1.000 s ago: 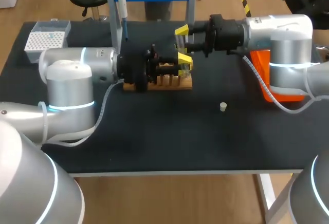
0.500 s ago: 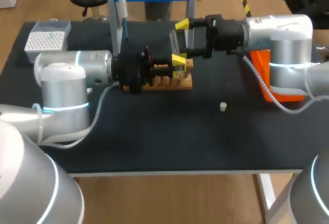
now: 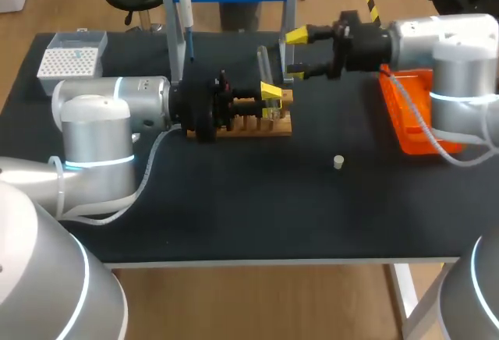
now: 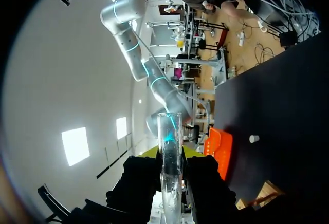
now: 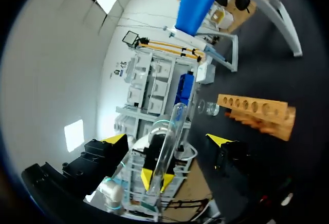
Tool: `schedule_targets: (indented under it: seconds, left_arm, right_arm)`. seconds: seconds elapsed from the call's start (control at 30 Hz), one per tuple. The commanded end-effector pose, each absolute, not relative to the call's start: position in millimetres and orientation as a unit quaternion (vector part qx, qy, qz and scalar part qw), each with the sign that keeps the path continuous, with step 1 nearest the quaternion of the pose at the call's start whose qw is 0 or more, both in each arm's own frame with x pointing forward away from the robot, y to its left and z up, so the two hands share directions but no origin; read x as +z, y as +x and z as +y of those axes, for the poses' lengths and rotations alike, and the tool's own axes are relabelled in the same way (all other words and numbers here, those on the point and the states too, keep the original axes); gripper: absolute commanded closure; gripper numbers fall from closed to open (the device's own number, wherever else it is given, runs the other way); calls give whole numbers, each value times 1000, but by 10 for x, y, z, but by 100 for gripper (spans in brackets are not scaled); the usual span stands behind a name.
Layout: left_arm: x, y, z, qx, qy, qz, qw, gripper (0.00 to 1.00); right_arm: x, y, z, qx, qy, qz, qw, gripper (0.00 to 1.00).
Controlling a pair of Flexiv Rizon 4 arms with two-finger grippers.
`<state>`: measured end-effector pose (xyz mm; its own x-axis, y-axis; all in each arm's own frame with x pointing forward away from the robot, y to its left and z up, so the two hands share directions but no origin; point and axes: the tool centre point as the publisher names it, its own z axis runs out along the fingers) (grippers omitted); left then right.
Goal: Invert the test tube, pick up the pipette, mount the tip to pipette, aspirate from beaker and dispense into the tube, eject the tip, return the pipette, and cap with the stopper.
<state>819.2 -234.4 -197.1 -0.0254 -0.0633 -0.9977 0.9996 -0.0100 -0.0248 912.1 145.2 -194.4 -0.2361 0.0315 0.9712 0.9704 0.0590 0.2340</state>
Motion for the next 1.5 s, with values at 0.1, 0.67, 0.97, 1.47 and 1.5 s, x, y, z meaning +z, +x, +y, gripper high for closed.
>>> schedule_targets:
  seconds: [0.1, 0.67, 0.97, 1.47, 1.5]
  left_arm:
    - [-1970, 8190, -2345, -524, 480, 487, 508, 100]
    - [-1970, 8190, -2345, -524, 480, 487, 508, 100]
    - [-1970, 8190, -2345, -524, 480, 487, 508, 100]
    - [-1970, 8190, -2345, -524, 480, 487, 508, 100]
    - [-1970, 8190, -2345, -524, 480, 487, 508, 100]
  right_arm:
    - [-1928, 8823, 1073, -627, -300, -710, 114, 0]
    - [-2095, 8840, 1150, -598, -253, -756, 84, 0]
    - [-2396, 8964, 1146, -558, -196, -805, 37, 0]
    - [-2831, 9056, 1367, -547, -182, -816, -33, 0]
    - [-2841, 9059, 1381, -548, -186, -815, -37, 0]
